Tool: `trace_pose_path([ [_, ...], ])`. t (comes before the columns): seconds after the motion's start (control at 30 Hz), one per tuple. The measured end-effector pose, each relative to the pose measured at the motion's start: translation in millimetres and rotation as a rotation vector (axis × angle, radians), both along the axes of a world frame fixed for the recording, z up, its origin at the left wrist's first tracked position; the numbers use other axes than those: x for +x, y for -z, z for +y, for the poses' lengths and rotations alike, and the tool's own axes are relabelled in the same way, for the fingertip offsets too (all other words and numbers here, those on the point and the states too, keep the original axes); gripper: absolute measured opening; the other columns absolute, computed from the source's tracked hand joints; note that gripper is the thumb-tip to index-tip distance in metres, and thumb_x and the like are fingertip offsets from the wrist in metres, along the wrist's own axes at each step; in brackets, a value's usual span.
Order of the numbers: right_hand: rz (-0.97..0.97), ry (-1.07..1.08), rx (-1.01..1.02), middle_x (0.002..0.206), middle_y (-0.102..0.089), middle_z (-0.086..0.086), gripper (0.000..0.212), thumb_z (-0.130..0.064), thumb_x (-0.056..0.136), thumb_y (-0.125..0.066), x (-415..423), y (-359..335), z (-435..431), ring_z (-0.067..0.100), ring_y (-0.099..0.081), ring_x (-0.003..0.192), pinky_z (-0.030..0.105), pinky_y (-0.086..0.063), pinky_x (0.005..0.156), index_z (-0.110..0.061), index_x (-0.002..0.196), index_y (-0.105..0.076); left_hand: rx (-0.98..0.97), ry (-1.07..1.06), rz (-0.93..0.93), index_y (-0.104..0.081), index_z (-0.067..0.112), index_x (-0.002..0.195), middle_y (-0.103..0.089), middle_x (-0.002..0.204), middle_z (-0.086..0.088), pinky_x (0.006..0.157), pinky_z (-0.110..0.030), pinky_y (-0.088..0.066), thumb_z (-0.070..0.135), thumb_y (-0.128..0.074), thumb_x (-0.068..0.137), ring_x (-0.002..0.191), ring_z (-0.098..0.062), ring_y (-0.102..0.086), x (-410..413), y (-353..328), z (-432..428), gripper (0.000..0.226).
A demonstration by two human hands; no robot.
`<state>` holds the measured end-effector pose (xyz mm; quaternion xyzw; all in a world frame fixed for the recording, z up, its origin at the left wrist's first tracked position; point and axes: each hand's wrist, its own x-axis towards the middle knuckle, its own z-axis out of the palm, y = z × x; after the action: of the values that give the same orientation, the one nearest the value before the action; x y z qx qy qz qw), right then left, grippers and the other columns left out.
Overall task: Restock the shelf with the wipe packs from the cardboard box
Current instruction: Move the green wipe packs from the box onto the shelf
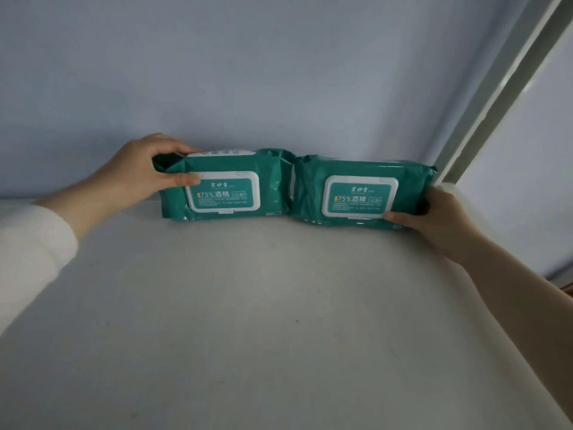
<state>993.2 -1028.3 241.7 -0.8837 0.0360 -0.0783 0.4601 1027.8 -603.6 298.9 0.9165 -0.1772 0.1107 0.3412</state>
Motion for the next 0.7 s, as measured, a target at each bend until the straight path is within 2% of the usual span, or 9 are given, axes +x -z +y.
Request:
trace_pose_path([
  [0.1,0.002,-0.009,-0.054,0.084,-0.064,-0.022,0.047,-0.030,0.061,-0.084,3.3,-1.5,-0.1,0.002,-0.062,0.079,0.023,-0.048,0.072,-0.027,0.102,-0.063,0.009,0.029,0.042,-0.058,0.051,0.088,-0.059,0.094,0.023,0.071,0.009,-0.034,0.019,-0.078,0.067,0.079,0.018,-0.054,1.2,-2.5,3.7,0.043],
  [0.13,-0.008,0.006,-0.055,0.087,-0.064,-0.017,0.050,-0.028,0.061,-0.085,5.2,-2.5,1.5,0.009,-0.063,0.082,0.027,-0.048,0.077,-0.023,0.106,-0.063,0.016,0.015,0.039,-0.059,0.048,0.089,-0.060,0.094,0.023,0.072,0.007,-0.036,0.020,-0.078,0.067,0.080,0.016,-0.054,2.5,-2.9,3.8,0.040],
  [0.2,-0.022,0.048,-0.041,0.095,-0.064,-0.011,0.058,-0.027,0.061,-0.085,9.5,-4.0,6.0,0.015,-0.062,0.089,0.030,-0.049,0.080,-0.018,0.113,-0.061,0.028,-0.056,0.007,-0.065,0.037,0.095,-0.060,0.092,0.020,0.073,0.004,-0.036,0.021,-0.078,0.067,0.090,0.000,-0.055,5.3,-1.3,1.0,0.034],
  [0.27,-0.034,0.087,-0.032,0.102,-0.062,-0.008,0.063,-0.027,0.063,-0.085,14.1,-4.2,11.5,0.017,-0.060,0.093,0.033,-0.050,0.083,-0.016,0.119,-0.058,0.053,-0.123,-0.063,-0.068,0.023,0.105,-0.058,0.089,0.017,0.072,0.006,-0.031,0.020,-0.078,0.069,0.092,-0.011,-0.053,6.5,2.2,-4.5,0.038],
  [0.4,-0.024,0.124,-0.045,0.102,-0.061,-0.006,0.062,-0.026,0.066,-0.083,24.8,-7.9,19.8,0.017,-0.058,0.091,0.030,-0.047,0.080,-0.015,0.120,-0.057,0.083,-0.142,-0.104,-0.068,0.017,0.111,-0.058,0.097,0.005,0.073,0.006,-0.030,0.020,-0.077,0.071,0.093,-0.013,-0.052,10.6,2.8,-10.0,0.041],
  [0.47,-0.006,0.125,-0.076,0.104,-0.065,0.000,0.059,-0.024,0.066,-0.083,30.6,-12.5,20.5,0.019,-0.059,0.093,0.031,-0.048,0.082,-0.013,0.119,-0.059,0.122,-0.131,-0.092,-0.067,0.015,0.113,-0.056,0.104,0.002,0.083,-0.006,-0.034,0.020,-0.077,0.070,0.099,-0.013,-0.051,15.8,-2.2,-7.8,0.044],
  [0.53,-0.004,0.128,-0.095,0.112,-0.066,0.004,0.062,-0.021,0.066,-0.084,35.0,-16.3,21.1,0.021,-0.060,0.099,0.032,-0.047,0.087,-0.012,0.121,-0.057,0.152,-0.144,-0.094,-0.068,0.014,0.112,-0.054,0.106,-0.001,0.087,-0.019,-0.034,0.020,-0.078,0.069,0.100,-0.013,-0.049,18.8,-5.5,-7.8,0.045],
  [0.7,0.035,0.207,-0.130,0.122,-0.062,0.009,0.068,-0.023,0.068,-0.083,35.5,-19.3,28.4,0.028,-0.058,0.111,0.038,-0.048,0.094,-0.009,0.126,-0.051,0.170,-0.153,-0.150,-0.067,0.014,0.113,-0.052,0.102,-0.004,0.082,-0.019,-0.032,0.019,-0.077,0.071,0.096,-0.012,-0.047,13.4,-3.1,-12.4,0.044],
])
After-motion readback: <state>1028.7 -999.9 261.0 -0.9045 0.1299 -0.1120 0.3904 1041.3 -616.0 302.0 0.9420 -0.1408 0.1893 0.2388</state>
